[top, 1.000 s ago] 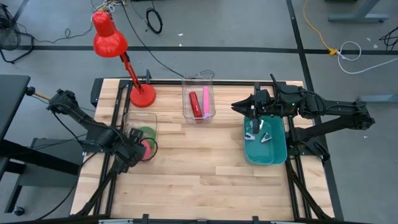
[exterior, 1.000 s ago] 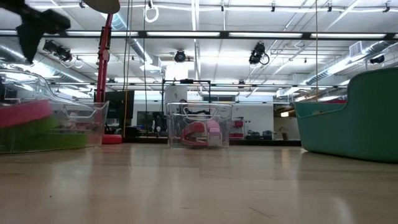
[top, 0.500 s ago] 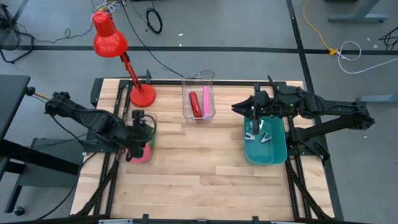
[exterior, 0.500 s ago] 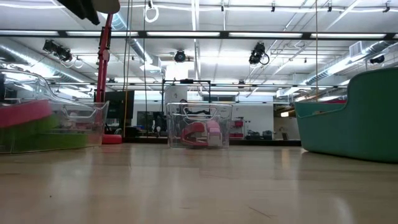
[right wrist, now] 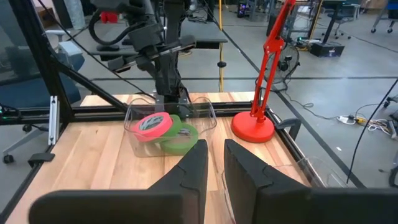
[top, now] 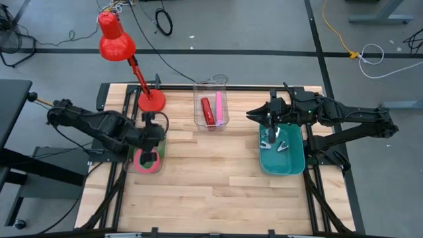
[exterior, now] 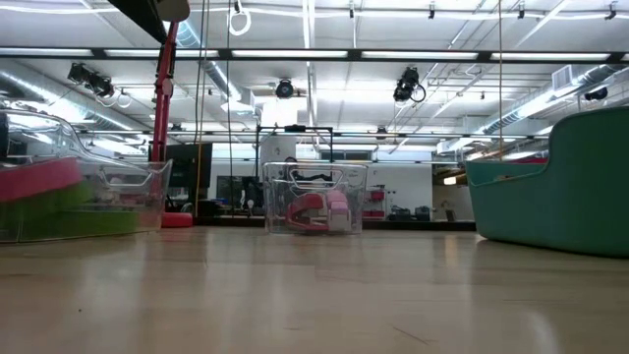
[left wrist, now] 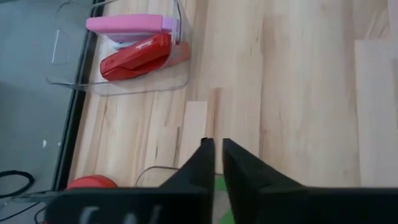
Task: Pick and place Stapler, Stapler remover, tape
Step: Return to Home Position
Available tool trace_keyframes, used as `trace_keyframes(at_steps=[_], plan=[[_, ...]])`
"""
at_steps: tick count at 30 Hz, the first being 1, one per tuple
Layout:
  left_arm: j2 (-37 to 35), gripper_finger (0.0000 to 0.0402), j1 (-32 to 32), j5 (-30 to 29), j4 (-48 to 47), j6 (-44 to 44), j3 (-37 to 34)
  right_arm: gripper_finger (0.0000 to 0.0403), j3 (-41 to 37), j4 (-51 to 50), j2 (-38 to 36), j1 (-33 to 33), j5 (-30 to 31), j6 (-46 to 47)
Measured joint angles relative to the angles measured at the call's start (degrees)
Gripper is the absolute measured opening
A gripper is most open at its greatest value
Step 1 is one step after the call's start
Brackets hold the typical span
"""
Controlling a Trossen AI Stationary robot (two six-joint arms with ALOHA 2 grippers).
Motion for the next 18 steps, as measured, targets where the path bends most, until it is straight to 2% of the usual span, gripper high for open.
trace_keyframes(at_steps=[4,9,14,18], plan=[[0.0,0.0005,1.1,0.7,1.8,0.0,0.0,0.0057,0.0,0.0,0.0,0.0,0.0,0.3],[0.0,0.0007,2.9,3.4,3.2,0.0,0.0,0.0057,0.0,0.0,0.0,0.0,0.0,0.4],[0.0,0.0005,5.5,11.7,5.1,-0.6,0.0,0.0057,0.0,0.2,0.0,0.0,0.0,0.4],[0.0,0.0003,7.3,12.5,10.1,2.5,0.0,0.0057,0.0,0.2,0.0,0.0,0.0,0.5]])
